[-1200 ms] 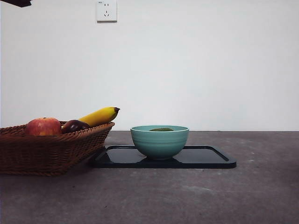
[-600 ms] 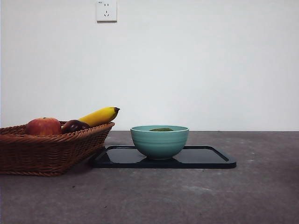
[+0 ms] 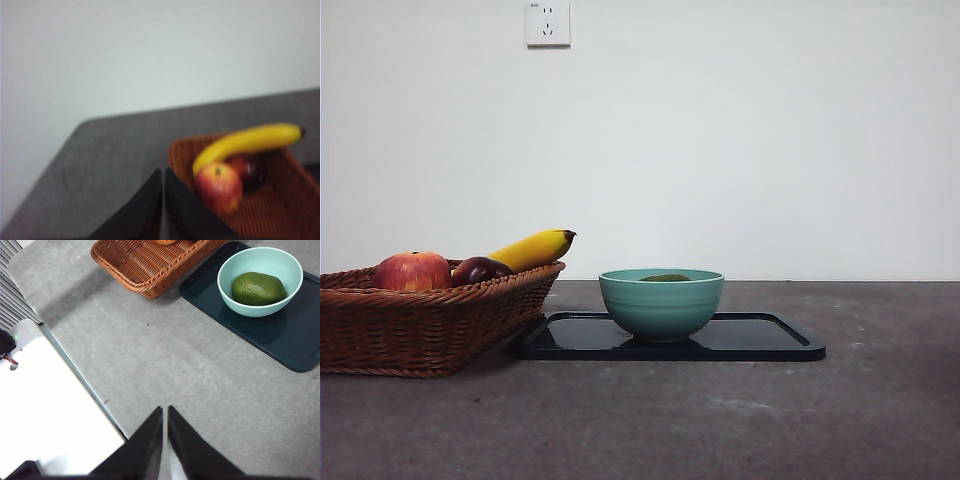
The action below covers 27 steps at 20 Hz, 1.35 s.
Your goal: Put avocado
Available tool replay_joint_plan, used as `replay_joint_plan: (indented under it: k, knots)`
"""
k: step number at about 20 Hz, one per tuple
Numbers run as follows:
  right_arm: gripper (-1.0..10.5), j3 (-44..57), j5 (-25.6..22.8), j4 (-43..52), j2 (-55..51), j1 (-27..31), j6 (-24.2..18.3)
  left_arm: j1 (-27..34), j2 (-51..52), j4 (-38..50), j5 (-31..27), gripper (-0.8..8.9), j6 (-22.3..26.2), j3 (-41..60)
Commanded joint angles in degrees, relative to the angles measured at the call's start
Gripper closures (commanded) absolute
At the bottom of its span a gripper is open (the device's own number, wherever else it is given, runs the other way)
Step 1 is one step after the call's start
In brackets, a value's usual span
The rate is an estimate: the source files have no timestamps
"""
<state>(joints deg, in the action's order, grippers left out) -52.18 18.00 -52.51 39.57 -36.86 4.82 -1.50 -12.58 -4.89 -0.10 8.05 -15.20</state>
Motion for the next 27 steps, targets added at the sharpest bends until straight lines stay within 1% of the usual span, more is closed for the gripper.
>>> replay_joint_plan:
  k: [1,5,9,13,17,20,27]
  knots:
    - [9.4,-0.31,0.02,0.42,0.31,-0.5,0.52,0.15,3.21,0.57,-0.15,8.06,0.0,5.05]
    - [9.4,-0.31,0.02,0.42,0.33,-0.5,0.52,0.15,8.79,0.04,-0.15,8.06,-0.15,10.69]
    - [9.4,-0.31,0.02,0.42,0.31,-0.5,0.52,0.15,12.07,-1.92,-0.15,8.06,-0.17,12.83]
    - [9.4,-0.31,0.02,0.42,0.31,-0.5,0.52,0.15,12.41,-2.89,-0.17,8.06,-0.37,14.58]
    - [9.4,-0.31,0.02,0.42,0.33,-0.5,0.52,0.15,12.41,-6.12,-0.17,8.06,-0.66,14.58]
    - [9.4,-0.31,0.02,0.42,0.31,-0.5,0.52,0.15,12.41,-6.03,-0.17,8.06,-2.95,14.56]
    - [9.4,-0.31,0.02,0.42,0.31,-0.5,0.52,0.15,12.41,-6.03,-0.15,8.06,-2.95,14.56]
